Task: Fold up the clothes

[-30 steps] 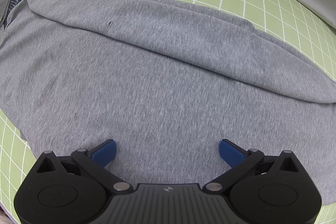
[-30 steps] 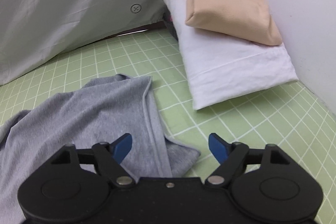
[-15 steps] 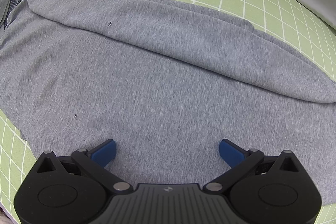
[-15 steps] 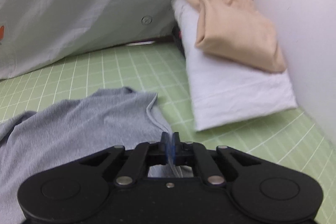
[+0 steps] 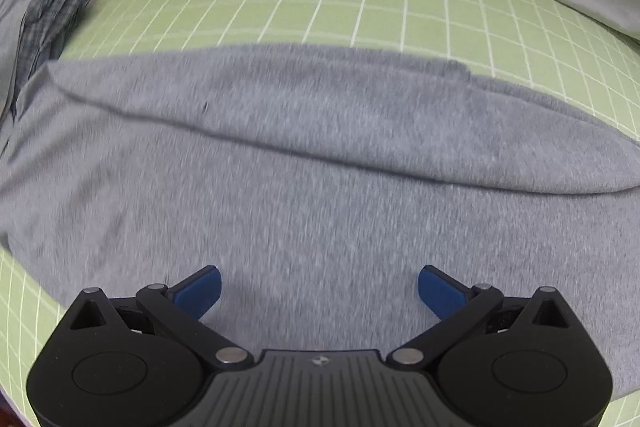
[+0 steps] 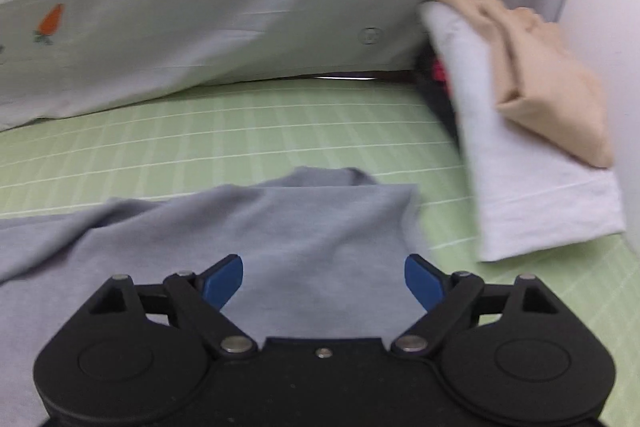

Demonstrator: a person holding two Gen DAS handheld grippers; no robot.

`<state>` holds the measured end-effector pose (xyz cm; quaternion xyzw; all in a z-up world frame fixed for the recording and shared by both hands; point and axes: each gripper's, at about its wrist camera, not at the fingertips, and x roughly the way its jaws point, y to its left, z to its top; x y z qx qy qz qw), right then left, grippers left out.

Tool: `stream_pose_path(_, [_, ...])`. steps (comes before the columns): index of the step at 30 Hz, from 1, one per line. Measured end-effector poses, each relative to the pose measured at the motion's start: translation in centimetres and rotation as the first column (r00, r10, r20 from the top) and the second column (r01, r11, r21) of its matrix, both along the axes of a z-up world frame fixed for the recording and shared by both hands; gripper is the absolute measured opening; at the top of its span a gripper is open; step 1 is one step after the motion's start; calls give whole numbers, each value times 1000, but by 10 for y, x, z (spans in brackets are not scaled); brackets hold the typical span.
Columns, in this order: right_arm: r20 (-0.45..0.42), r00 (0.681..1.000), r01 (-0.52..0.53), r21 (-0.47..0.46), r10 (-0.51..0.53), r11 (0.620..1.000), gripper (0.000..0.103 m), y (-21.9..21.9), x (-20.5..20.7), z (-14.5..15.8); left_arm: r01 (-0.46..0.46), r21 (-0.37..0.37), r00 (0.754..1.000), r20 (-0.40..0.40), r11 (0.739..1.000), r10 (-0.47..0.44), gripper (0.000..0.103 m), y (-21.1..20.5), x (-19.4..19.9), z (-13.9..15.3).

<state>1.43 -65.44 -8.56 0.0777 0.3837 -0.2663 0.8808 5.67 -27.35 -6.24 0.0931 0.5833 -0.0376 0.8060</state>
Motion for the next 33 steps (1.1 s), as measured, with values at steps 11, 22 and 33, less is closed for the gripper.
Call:
stream_pose_path(11, [-42, 915, -392, 130, 400, 911, 90, 128, 77, -28, 50, -80, 998, 43, 996, -47, 103, -10, 104, -93])
stream_pose_path(22, [-34, 895, -438, 125, 445, 890, 92, 141, 120, -29, 43, -129, 987, 158, 991, -23, 103, -12, 141, -93])
stream_pose_path(33, [20, 928, -373, 83, 373, 924, 91, 133, 145, -10, -92, -181, 969, 210, 979, 130, 103, 9, 177, -71])
